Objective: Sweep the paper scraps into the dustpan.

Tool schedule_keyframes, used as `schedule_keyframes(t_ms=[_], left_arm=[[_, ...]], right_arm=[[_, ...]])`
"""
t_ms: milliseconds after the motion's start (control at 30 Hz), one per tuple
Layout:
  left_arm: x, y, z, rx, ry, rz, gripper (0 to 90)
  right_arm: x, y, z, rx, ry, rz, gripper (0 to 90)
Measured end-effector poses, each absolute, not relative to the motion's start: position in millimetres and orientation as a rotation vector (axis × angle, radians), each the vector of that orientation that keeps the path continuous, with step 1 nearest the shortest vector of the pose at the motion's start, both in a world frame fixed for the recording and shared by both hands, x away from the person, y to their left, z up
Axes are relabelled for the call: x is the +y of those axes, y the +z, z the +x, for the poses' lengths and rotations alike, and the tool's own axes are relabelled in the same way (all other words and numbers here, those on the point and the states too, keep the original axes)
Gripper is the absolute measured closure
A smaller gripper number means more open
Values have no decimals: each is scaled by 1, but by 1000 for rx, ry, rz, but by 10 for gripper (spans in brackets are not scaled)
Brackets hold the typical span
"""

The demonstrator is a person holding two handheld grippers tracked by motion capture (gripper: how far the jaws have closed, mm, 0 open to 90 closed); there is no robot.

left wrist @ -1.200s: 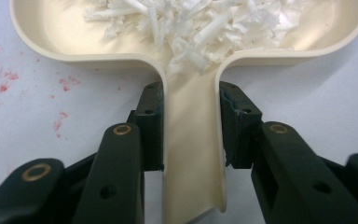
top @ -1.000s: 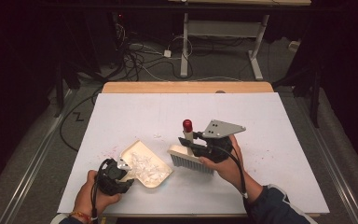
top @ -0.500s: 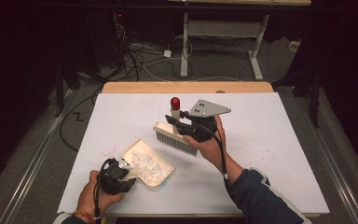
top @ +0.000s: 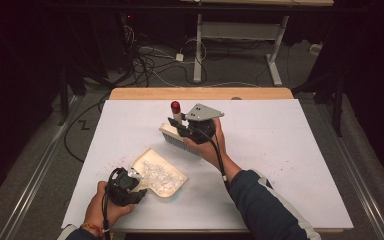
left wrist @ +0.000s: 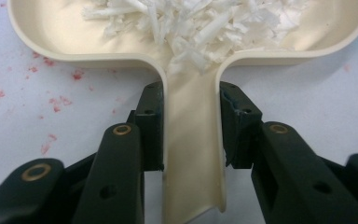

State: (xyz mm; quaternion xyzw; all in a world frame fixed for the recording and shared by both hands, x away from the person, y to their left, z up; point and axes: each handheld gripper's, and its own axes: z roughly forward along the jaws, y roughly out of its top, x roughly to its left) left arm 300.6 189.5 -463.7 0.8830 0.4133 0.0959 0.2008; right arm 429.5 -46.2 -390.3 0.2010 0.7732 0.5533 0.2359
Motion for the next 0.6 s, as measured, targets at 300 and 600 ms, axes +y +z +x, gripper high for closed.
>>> schedule_keyframes(t_ms=[300,600], left_arm=[[187,-463,304,1162,263,2476,630],[187,-463,304,1166,266,2475,630]], right_arm=[[-37,-391,402,2244,1518,411,692],[-55,-372,370,2301,1632,351,699]])
